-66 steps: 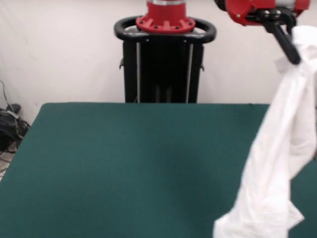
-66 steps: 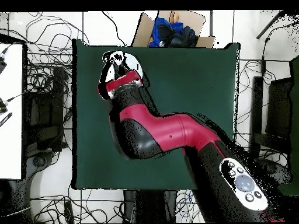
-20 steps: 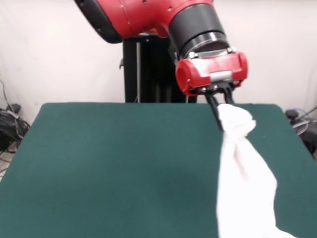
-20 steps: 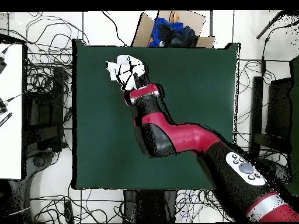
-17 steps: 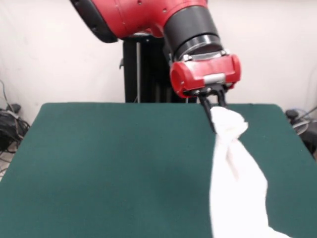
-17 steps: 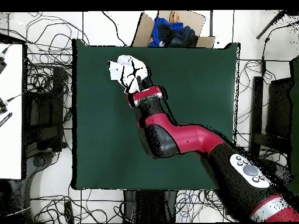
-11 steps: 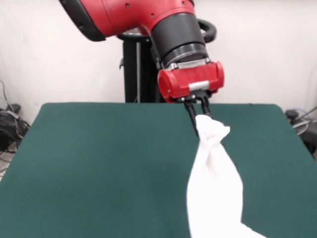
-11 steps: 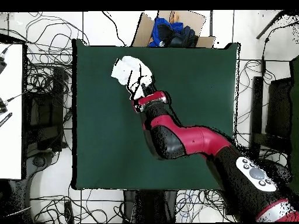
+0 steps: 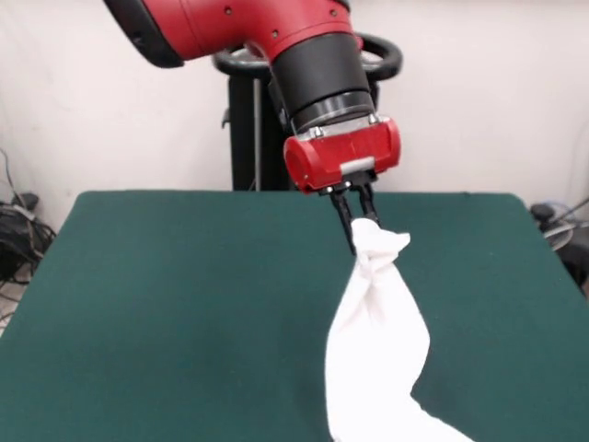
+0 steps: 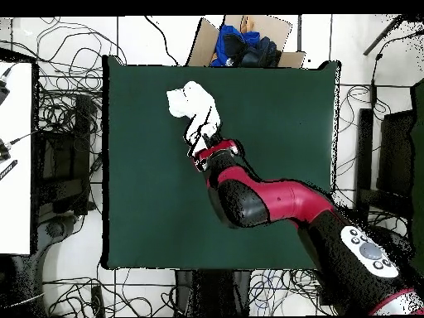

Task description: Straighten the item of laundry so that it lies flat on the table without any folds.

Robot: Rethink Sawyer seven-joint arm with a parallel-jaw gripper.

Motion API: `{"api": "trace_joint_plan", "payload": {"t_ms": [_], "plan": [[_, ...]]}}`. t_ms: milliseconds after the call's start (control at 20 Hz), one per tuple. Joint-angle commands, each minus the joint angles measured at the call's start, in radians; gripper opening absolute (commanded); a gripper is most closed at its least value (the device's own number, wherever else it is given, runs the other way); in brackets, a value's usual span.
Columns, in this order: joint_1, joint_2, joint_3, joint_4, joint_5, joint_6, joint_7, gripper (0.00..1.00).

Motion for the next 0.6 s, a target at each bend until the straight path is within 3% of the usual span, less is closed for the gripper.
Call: {"api": "trace_joint_plan", "payload": {"t_ms": [50, 600], "plan": [[0.064, -0.047, -0.087, 0.026, -0.044, 0.145, 0.079, 0.00], [0.112, -0.044, -0.193, 0.009, -0.075, 0.216, 0.048, 0.00]]}}
